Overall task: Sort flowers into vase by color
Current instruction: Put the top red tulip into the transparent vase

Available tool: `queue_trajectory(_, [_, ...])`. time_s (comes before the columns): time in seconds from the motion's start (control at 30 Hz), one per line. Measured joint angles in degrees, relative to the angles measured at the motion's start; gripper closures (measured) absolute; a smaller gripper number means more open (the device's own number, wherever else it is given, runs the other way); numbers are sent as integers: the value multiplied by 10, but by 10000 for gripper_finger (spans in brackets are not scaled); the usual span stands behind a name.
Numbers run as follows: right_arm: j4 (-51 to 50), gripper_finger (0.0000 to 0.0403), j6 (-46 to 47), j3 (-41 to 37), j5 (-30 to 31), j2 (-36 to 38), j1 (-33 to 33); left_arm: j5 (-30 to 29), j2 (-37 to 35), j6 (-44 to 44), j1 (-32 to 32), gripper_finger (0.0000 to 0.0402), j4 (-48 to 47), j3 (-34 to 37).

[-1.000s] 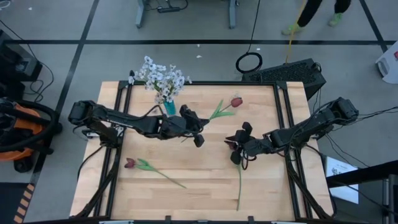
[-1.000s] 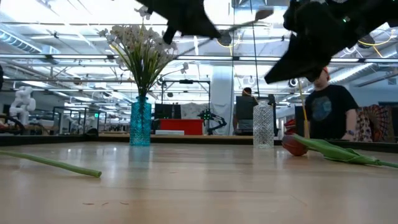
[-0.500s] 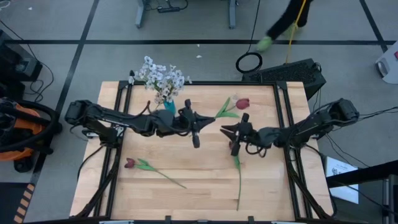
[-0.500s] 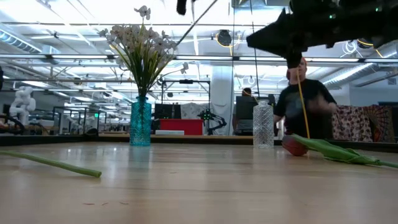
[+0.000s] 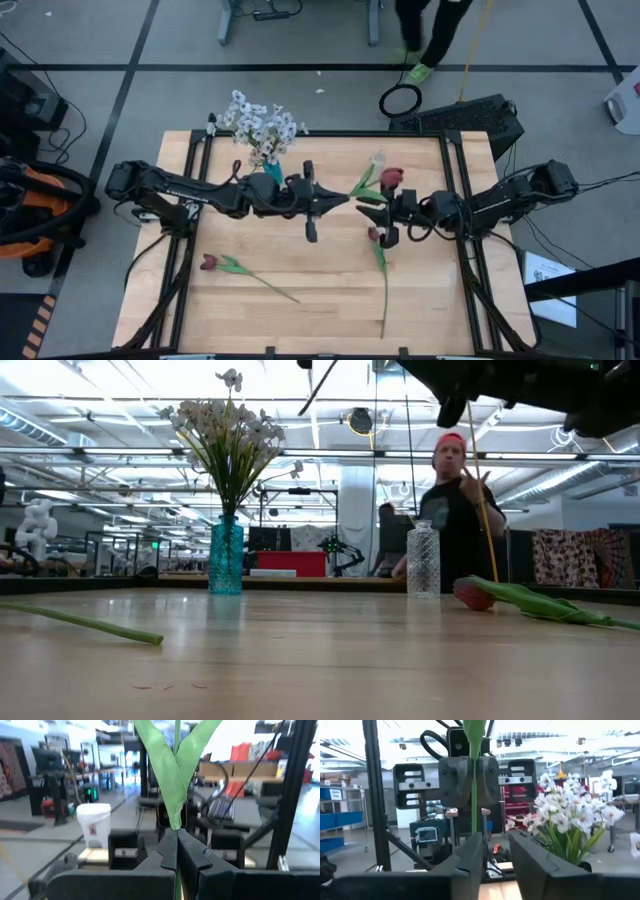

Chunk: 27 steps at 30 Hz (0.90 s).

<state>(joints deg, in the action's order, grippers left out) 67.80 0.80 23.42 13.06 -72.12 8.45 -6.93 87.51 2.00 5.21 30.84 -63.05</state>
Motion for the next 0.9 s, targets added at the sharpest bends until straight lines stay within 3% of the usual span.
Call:
queue_trajectory(0.43, [-36,167,0,10,-39,1,-1,54,43,-2,-5,400,95,0])
queue_trajectory(0.67, [-38,140,6,10,-42,4,-1,71,81,-5,-10,400,151,0])
queue_trajectory(0.9, [-55,138,21,10,-42,8,0,83,90,-17,-8,400,142,0])
